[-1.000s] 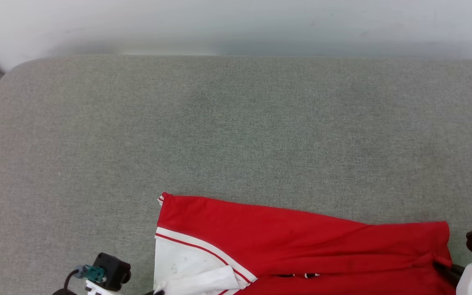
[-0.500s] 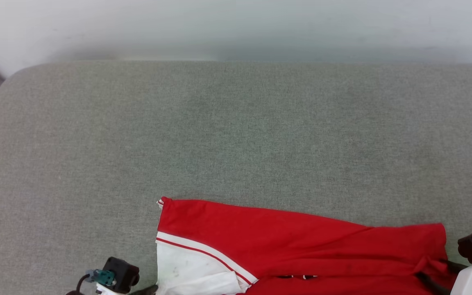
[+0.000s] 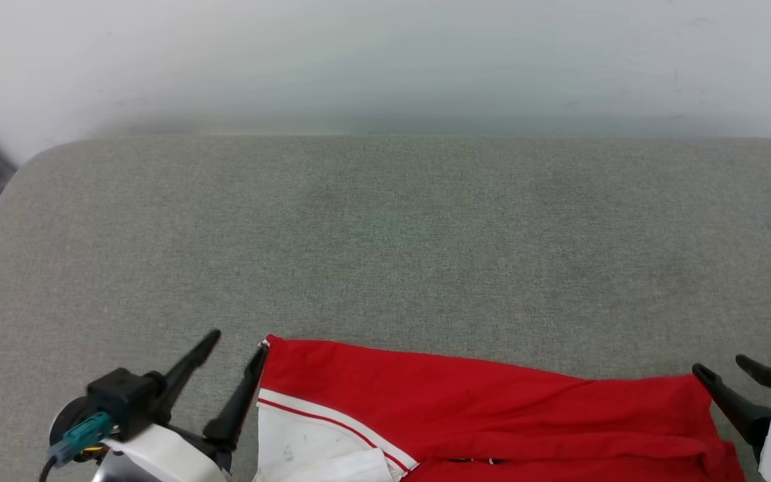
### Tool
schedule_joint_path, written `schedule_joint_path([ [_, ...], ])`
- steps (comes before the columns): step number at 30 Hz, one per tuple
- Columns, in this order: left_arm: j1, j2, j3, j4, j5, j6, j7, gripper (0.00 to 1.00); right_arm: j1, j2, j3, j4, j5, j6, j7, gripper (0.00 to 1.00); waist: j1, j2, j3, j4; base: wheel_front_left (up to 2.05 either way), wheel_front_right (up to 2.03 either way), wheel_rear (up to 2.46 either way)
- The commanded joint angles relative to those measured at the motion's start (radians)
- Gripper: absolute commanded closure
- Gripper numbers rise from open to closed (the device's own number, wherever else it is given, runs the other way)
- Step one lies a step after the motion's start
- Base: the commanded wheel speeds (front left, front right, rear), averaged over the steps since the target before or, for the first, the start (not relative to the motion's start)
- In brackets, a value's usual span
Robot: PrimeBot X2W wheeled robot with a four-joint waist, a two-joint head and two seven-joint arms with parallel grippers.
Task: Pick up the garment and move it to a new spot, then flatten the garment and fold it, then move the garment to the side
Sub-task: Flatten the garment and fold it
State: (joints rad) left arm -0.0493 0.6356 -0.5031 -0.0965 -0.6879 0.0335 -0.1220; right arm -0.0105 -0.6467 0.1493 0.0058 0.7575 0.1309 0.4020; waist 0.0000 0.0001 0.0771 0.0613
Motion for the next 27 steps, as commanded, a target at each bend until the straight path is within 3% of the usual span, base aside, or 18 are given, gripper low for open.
schedule_joint_path([
  [1, 0.002, -0.020, 0.021, -0.001, 0.011, 0.025, -0.053, 0.00, 0.022, 0.035, -0.035, -0.001, -0.019, -0.001, 0.020, 0.00, 0.0000, -0.0001, -0.001, 0.002, 0.00, 0.00, 0.00],
  [5, 0.023, -0.077, 0.089, 0.006, 0.063, 0.100, -0.131, 0.00, 0.061, 0.131, -0.139, -0.001, -0.082, -0.001, 0.083, 0.00, 0.0000, -0.0001, 0.006, 0.007, 0.00, 0.00, 0.00],
  [9, 0.042, -0.175, 0.192, -0.033, 0.129, 0.132, -0.144, 0.00, 0.093, 0.249, -0.261, -0.001, -0.141, 0.000, 0.148, 0.00, 0.0000, -0.0001, 0.018, 0.017, 0.00, 0.00, 0.00],
  [10, 0.073, -0.227, 0.252, -0.054, 0.185, 0.125, -0.144, 0.00, 0.108, 0.301, -0.313, -0.003, -0.170, -0.001, 0.181, 0.00, 0.0000, -0.0001, 0.025, 0.023, 0.00, 0.00, 0.00],
  [17, 0.135, -0.362, 0.402, -0.072, 0.331, 0.026, -0.144, 0.00, 0.136, 0.437, -0.432, 0.000, -0.253, 0.000, 0.271, 0.00, 0.0000, -0.0001, 0.043, 0.042, 0.00, 0.00, 0.00],
  [27, 0.140, -0.488, 0.490, -0.044, 0.469, -0.101, -0.144, 0.00, 0.138, 0.504, -0.468, 0.087, -0.325, 0.000, 0.297, 0.00, 0.0000, -0.0001, 0.076, 0.074, 0.00, 0.00, 0.00],
])
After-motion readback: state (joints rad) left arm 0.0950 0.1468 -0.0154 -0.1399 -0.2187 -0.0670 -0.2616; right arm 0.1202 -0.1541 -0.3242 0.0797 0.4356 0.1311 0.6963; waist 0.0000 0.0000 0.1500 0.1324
